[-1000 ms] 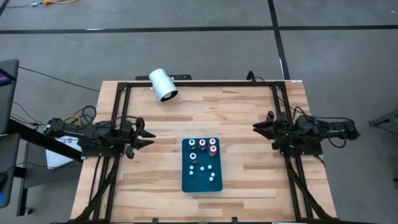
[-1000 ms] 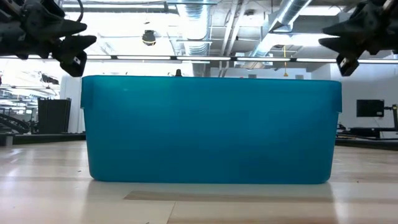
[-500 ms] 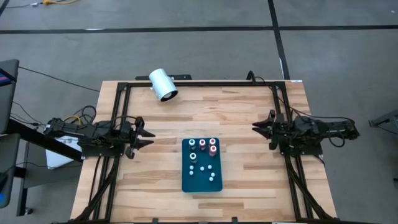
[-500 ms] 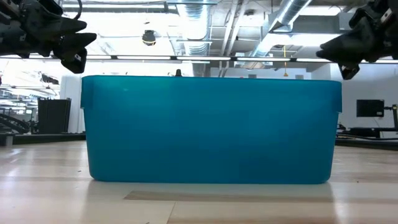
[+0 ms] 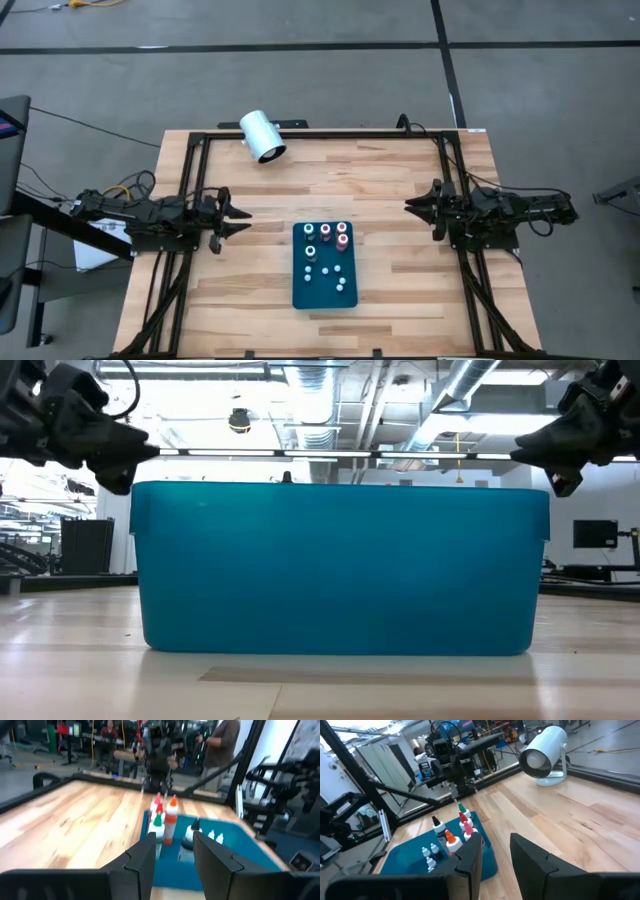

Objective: Pick & Place food coloring
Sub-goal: Return to Home Position

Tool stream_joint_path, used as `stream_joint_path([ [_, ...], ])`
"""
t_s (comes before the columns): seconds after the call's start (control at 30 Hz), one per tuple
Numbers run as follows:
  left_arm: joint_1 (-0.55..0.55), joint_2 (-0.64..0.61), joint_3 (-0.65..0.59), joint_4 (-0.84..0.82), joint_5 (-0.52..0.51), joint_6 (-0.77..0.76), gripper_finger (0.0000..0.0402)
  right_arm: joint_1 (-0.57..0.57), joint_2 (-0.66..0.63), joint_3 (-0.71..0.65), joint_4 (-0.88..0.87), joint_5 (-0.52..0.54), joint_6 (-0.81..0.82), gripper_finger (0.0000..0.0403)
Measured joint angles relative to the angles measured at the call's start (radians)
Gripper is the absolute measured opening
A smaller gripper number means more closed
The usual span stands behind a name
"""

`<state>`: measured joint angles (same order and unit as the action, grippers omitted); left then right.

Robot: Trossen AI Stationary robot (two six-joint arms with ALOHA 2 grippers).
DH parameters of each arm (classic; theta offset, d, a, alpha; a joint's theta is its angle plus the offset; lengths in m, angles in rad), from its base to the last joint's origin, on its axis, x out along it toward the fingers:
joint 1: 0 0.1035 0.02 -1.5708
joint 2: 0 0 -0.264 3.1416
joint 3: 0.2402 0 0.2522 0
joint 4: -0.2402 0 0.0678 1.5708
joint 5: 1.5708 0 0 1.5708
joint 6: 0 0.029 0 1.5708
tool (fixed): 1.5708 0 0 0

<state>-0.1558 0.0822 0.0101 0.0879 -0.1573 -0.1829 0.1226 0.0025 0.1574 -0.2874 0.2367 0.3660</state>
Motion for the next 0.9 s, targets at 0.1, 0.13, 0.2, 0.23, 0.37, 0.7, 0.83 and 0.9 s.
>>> stream_joint_path([
  [0.1, 0.000, 0.002, 0.001, -0.032, 0.003, -0.001, 0.0121, 0.000, 0.000, 0.000, 0.000, 0.000, 0.000, 0.0093],
  [0.13, 0.000, 0.004, 0.001, -0.032, 0.005, 0.000, 0.0121, 0.000, 0.000, 0.000, 0.000, 0.000, 0.000, 0.0093],
  [0.2, 0.000, 0.010, 0.002, -0.033, 0.011, 0.000, 0.0121, 0.000, 0.000, 0.000, 0.000, 0.000, 0.000, 0.0093],
  [0.23, 0.000, 0.010, 0.002, -0.033, 0.012, 0.000, 0.0121, 0.000, 0.000, 0.000, 0.000, 0.000, 0.000, 0.0093],
  [0.37, 0.000, 0.010, 0.003, -0.038, 0.012, 0.000, 0.0121, 0.000, 0.000, 0.000, 0.000, 0.000, 0.000, 0.0093],
  [0.7, 0.000, 0.009, 0.005, -0.045, 0.012, 0.000, 0.0121, 0.000, 0.000, 0.000, 0.000, -0.001, 0.000, 0.0093],
  [0.83, 0.000, 0.009, 0.005, -0.045, 0.012, 0.000, 0.0121, 0.000, 0.000, 0.000, 0.000, -0.001, 0.000, 0.0093],
  [0.9, 0.000, 0.009, 0.005, -0.046, 0.012, 0.000, 0.0121, 0.000, 0.000, 0.000, 0.000, -0.001, 0.000, 0.0093],
])
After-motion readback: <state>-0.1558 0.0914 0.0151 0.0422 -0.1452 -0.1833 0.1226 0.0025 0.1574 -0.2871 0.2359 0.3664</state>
